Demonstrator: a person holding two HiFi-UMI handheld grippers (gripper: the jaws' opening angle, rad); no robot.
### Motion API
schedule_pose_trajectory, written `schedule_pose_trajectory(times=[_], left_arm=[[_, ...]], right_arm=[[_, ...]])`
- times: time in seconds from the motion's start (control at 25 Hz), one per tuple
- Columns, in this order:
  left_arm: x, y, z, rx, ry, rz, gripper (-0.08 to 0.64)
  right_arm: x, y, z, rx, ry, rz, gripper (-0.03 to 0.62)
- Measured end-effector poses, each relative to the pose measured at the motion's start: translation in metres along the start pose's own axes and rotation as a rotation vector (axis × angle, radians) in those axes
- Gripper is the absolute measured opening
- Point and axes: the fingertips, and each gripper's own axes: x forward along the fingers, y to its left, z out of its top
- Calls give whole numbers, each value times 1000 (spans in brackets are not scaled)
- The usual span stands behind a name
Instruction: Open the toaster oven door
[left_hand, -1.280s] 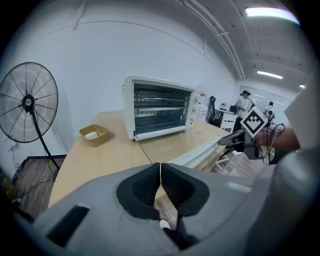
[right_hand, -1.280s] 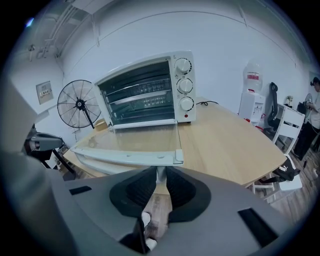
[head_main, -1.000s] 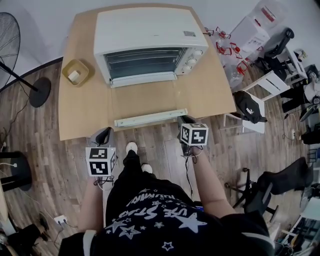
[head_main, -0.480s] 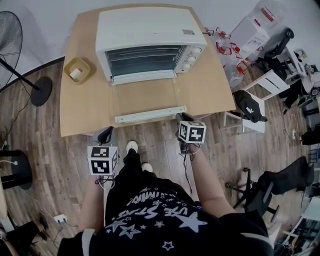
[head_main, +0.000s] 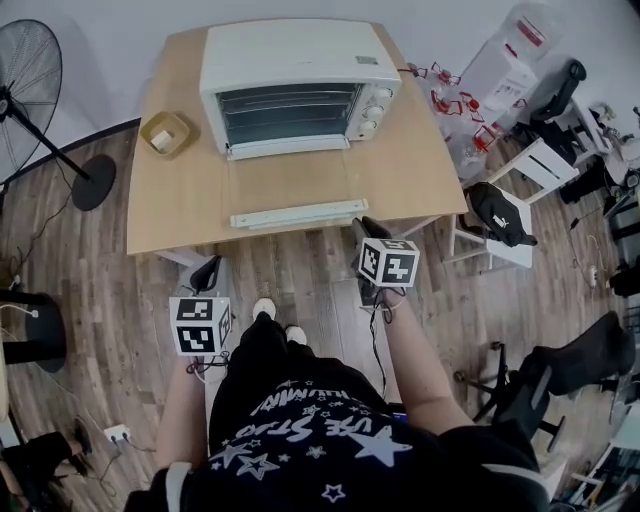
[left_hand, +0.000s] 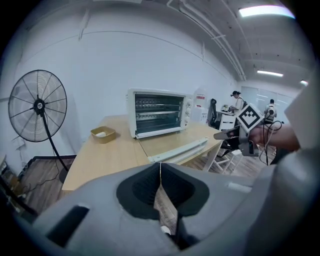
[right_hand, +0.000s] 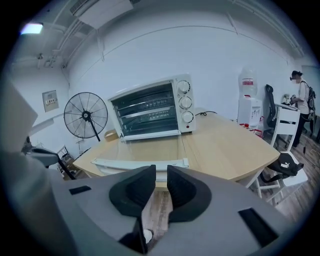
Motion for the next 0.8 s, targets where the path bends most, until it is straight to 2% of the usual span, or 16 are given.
schedule_pose_trajectory(times=[0.16,0.32,0.8], left_arm=[[-16,2,-11,4,9,14,22],[-24,5,-19,3,16,17,21],[-83,26,-55,38,16,-81,21]], right_arm=[[-14,18,9,8,-39,33,53],[-23,32,14,1,-70,36,3],[-89,100,-4,20,-119,-34,3]])
